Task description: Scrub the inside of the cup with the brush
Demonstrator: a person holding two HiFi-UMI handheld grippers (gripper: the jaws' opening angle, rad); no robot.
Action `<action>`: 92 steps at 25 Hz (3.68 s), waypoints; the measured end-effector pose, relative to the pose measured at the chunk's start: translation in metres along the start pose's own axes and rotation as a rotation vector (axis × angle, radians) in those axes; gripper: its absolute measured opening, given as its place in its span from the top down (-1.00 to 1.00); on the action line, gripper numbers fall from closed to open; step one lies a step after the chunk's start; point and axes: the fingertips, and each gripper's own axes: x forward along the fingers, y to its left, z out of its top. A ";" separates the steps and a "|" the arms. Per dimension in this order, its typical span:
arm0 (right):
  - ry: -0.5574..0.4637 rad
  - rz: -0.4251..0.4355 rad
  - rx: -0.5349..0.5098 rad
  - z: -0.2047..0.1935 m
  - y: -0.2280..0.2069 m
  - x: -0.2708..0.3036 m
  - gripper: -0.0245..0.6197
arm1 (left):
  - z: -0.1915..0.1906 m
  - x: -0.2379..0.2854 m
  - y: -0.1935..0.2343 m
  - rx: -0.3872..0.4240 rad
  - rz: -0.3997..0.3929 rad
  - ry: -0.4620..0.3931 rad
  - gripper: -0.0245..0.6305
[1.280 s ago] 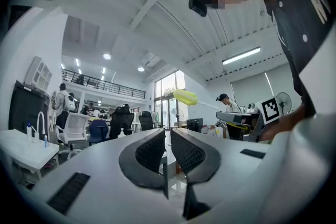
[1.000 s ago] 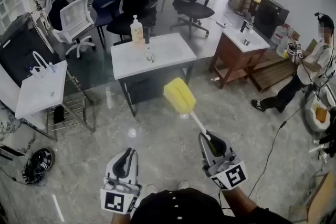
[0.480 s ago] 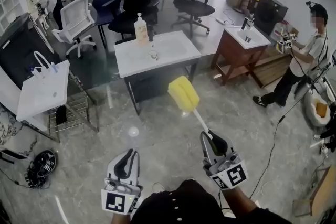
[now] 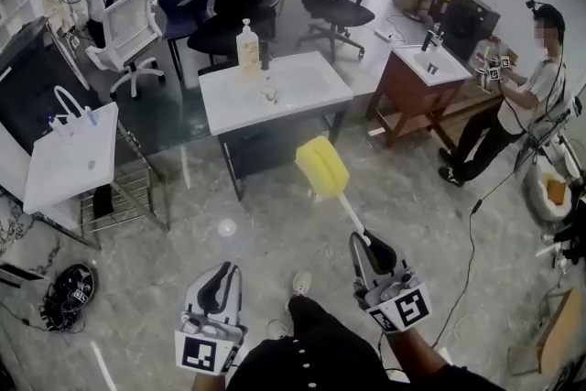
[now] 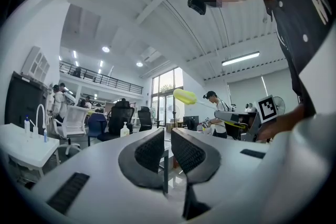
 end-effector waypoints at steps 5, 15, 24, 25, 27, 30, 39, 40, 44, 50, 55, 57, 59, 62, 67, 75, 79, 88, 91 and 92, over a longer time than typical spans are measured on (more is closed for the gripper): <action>-0.005 0.012 0.006 -0.013 -0.014 0.031 0.77 | -0.002 0.024 0.021 0.003 0.014 -0.006 0.78; -0.025 0.060 0.011 -0.029 -0.073 0.123 0.77 | 0.005 0.118 0.074 0.061 0.026 -0.018 0.78; -0.010 0.059 0.006 -0.054 -0.133 0.171 0.77 | 0.000 0.196 0.093 0.030 0.033 -0.016 0.78; -0.011 0.059 0.008 -0.057 -0.140 0.175 0.77 | -0.001 0.204 0.094 0.029 0.034 -0.016 0.78; -0.018 0.064 0.012 -0.059 -0.153 0.185 0.77 | -0.002 0.222 0.096 0.034 0.035 -0.015 0.78; -0.016 0.070 0.019 -0.065 -0.170 0.196 0.77 | -0.005 0.242 0.099 0.065 0.037 -0.012 0.78; -0.010 0.055 0.025 -0.083 -0.204 0.224 0.77 | -0.020 0.277 0.116 0.051 0.051 0.019 0.78; -0.009 0.053 0.024 -0.085 -0.207 0.228 0.77 | -0.020 0.282 0.119 0.051 0.052 0.020 0.78; -0.003 0.030 0.038 -0.092 -0.224 0.250 0.77 | -0.027 0.311 0.135 0.041 0.038 0.022 0.78; -0.008 0.004 0.021 -0.105 -0.260 0.307 0.77 | -0.024 0.380 0.177 0.052 -0.008 0.009 0.78; -0.011 -0.004 0.009 -0.114 -0.284 0.361 0.77 | -0.018 0.436 0.217 0.035 -0.033 0.008 0.78; -0.015 -0.016 0.018 -0.117 -0.293 0.383 0.77 | -0.018 0.454 0.235 0.054 -0.051 0.016 0.78; -0.020 -0.027 0.027 -0.122 -0.300 0.403 0.77 | -0.018 0.471 0.252 0.068 -0.067 0.017 0.78; -0.027 -0.034 0.036 -0.129 -0.306 0.432 0.77 | -0.017 0.491 0.277 0.066 -0.080 0.005 0.78; -0.007 -0.045 0.018 -0.147 -0.313 0.471 0.77 | -0.020 0.516 0.311 0.038 -0.087 0.018 0.78; 0.028 -0.053 -0.031 -0.163 -0.317 0.504 0.77 | -0.034 0.544 0.343 0.050 -0.123 0.046 0.78; 0.030 -0.063 -0.029 -0.168 -0.333 0.515 0.77 | -0.039 0.562 0.347 -0.013 -0.111 0.067 0.78; 0.001 -0.007 -0.013 -0.171 -0.386 0.554 0.77 | -0.035 0.623 0.353 0.015 -0.071 0.054 0.78; 0.000 0.012 -0.017 -0.176 -0.407 0.567 0.77 | -0.037 0.644 0.358 0.068 -0.067 0.052 0.78; 0.000 0.017 -0.020 -0.178 -0.413 0.571 0.77 | -0.037 0.651 0.359 0.063 -0.063 0.054 0.78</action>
